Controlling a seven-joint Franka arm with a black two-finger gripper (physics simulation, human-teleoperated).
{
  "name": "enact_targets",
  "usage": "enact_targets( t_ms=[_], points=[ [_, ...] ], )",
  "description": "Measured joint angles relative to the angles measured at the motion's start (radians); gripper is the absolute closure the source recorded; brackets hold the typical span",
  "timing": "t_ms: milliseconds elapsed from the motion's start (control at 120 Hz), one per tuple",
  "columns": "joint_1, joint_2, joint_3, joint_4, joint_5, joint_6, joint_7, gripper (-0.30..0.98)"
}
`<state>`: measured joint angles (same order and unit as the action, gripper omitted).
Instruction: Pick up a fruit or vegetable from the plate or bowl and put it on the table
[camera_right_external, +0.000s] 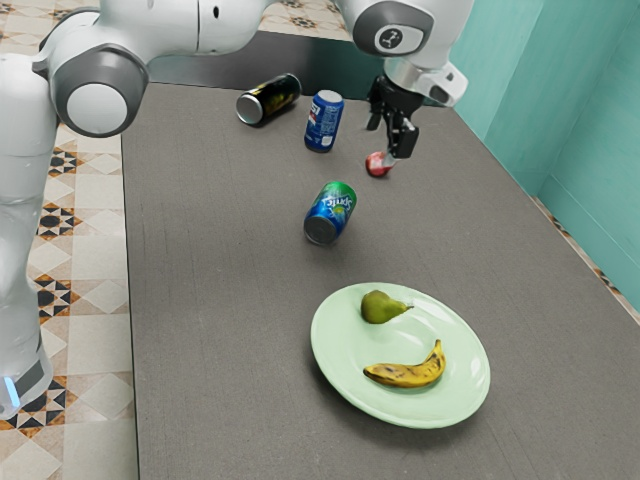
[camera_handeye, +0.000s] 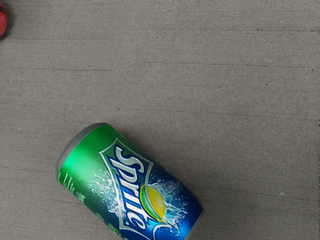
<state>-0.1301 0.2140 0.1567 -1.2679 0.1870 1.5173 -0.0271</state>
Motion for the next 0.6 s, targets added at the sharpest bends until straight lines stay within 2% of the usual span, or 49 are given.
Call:
enact_targets(
  t_ms=[200,542,600],
  points=[
    [-0.014,-0.007,-0.009,0.001,-0.001,0.021,-0.003,0.0],
    [-0.088,-0.005,-0.013,-0.01,-0.117,-0.042,-0.077,0.0],
    [-0.124,-0.006,-0.012,-0.013,-0.109,-0.067,-0.098,0.0]
  ],
)
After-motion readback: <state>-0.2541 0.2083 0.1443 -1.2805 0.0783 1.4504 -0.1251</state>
